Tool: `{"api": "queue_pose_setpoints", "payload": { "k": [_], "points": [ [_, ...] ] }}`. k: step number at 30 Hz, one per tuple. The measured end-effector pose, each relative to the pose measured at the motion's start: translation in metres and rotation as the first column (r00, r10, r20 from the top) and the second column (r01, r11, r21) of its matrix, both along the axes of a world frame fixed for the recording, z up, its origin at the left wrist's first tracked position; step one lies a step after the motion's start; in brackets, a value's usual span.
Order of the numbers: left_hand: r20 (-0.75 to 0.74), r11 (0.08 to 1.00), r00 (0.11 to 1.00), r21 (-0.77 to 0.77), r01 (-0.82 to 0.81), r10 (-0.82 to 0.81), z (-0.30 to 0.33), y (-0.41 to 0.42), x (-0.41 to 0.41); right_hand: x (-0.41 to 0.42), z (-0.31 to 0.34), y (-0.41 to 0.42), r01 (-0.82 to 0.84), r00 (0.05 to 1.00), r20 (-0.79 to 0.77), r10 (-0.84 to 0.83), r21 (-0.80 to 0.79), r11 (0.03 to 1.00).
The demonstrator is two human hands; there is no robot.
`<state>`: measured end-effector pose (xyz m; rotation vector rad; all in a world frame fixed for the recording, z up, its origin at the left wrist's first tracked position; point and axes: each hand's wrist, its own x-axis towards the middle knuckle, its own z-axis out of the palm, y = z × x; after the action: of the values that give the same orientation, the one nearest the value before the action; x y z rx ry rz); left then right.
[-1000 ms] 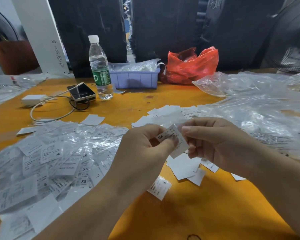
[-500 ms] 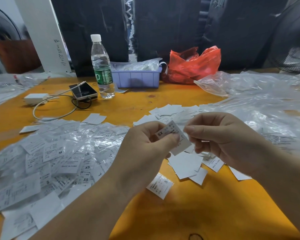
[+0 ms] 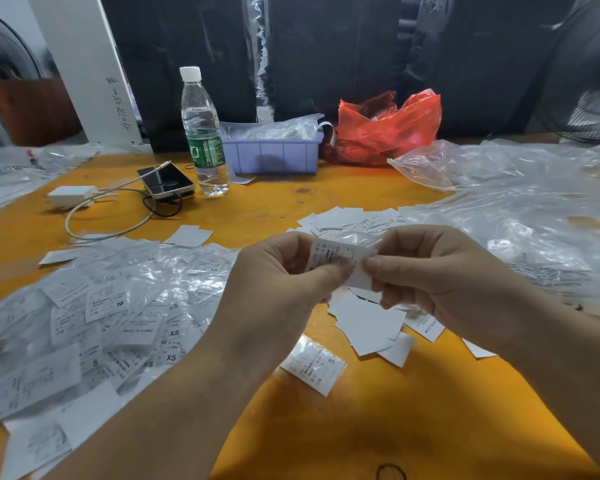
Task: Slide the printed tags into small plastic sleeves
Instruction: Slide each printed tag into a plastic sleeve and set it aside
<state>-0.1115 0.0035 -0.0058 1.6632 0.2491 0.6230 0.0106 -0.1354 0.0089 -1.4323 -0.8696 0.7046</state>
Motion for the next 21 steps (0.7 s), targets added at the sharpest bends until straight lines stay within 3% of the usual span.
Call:
{"api": "queue_pose_setpoints", "payload": {
  "k": [7, 11, 14, 21],
  "points": [
    [0.012, 0.995, 1.000, -0.100, 0.005, -0.004, 0.004, -0.001, -0.002, 0.001, 0.000, -0.001, 0.130, 0.988, 0.075, -0.135, 0.063, 0.989],
    [0.005, 0.975, 0.999, -0.218, -0.047, 0.049, 0.006, 0.002, -0.001, 0.004, 0.003, -0.002, 0.206, 0.979, -0.036, -0.203, 0.127, 0.970],
    [-0.001, 0.980, 0.997, -0.187, -0.074, 0.075, 0.006, 0.001, -0.001, 0.005, 0.004, -0.002, 0.269, 0.962, -0.090, -0.257, 0.177, 0.947],
    [0.009, 0.989, 0.996, -0.124, -0.085, 0.086, 0.005, 0.000, -0.002, 0.015, 0.005, -0.008, 0.461, 0.864, 0.115, -0.489, 0.209, 0.863]
  ]
}}
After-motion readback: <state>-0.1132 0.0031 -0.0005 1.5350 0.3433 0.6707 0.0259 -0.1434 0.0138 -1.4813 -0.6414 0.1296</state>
